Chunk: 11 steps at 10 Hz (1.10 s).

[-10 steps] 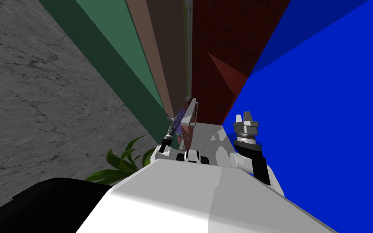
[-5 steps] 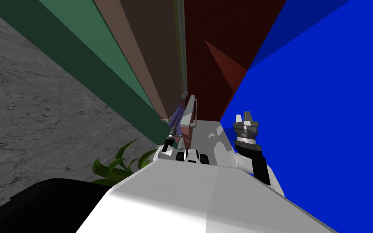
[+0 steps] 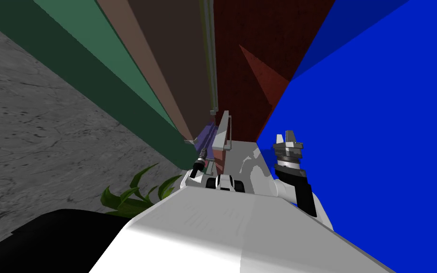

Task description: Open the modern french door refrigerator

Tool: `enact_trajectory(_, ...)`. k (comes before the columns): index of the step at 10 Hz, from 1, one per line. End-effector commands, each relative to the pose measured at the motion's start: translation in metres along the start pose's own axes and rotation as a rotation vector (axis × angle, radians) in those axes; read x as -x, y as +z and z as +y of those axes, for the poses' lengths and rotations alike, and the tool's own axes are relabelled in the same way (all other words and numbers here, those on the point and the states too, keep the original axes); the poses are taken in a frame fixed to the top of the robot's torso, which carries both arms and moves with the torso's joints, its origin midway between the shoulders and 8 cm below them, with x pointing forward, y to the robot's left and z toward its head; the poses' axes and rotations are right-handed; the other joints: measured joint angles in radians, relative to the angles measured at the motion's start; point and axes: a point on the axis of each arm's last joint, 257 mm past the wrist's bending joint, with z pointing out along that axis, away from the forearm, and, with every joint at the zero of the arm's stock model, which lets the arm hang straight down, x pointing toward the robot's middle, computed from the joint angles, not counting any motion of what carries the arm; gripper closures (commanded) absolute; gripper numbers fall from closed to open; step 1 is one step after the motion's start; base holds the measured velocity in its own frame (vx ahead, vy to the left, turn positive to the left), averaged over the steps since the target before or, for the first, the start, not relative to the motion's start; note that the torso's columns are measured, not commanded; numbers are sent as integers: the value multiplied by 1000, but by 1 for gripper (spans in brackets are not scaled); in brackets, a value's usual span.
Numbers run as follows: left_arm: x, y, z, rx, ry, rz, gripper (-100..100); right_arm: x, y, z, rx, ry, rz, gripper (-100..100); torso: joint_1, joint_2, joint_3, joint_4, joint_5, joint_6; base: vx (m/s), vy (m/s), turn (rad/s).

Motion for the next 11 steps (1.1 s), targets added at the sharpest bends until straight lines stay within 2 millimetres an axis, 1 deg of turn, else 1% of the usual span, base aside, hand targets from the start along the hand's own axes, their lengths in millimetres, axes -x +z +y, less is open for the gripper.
enact_trajectory(1, -3, 0, -2, 3, 1, 0, 100, 0, 0, 0, 0, 0, 0, 0, 4, 0, 0, 0, 1, 0, -55, -216, -3)
enact_trajectory(2, -2, 0, -2, 2, 1, 0, 100, 0, 0, 0, 0, 0, 0, 0, 6, 1, 1, 0, 2, 0, -31, -108, 5)
enact_trajectory(3, 2, -2, -2, 2, 34, 12, -100, 0, 0, 0, 0, 0, 0, 0, 14, 0, 0, 0, 4, 0, -16, -67, -8)
enact_trajectory(4, 2, -3, -4, -1, 49, 18, -100, 0, 0, 0, 0, 0, 0, 0, 15, -1, -1, 0, 4, 0, -10, -144, -14)
enact_trajectory(6, -1, -3, -5, -1, 51, 20, -100, 0, 0, 0, 0, 0, 0, 0, 4, 0, 0, 0, 1, 0, -22, -177, -7)
enact_trajectory(9, -4, -3, -8, -2, 72, 30, -100, 0, 0, 0, 0, 0, 0, 0, 6, 2, 1, 0, 2, 0, -19, -195, -12)
enact_trajectory(11, -13, -1, -9, 1, 40, 22, -100, 0, 0, 0, 0, 0, 0, 0, 9, -1, 0, 0, 2, 0, -10, -178, -9)
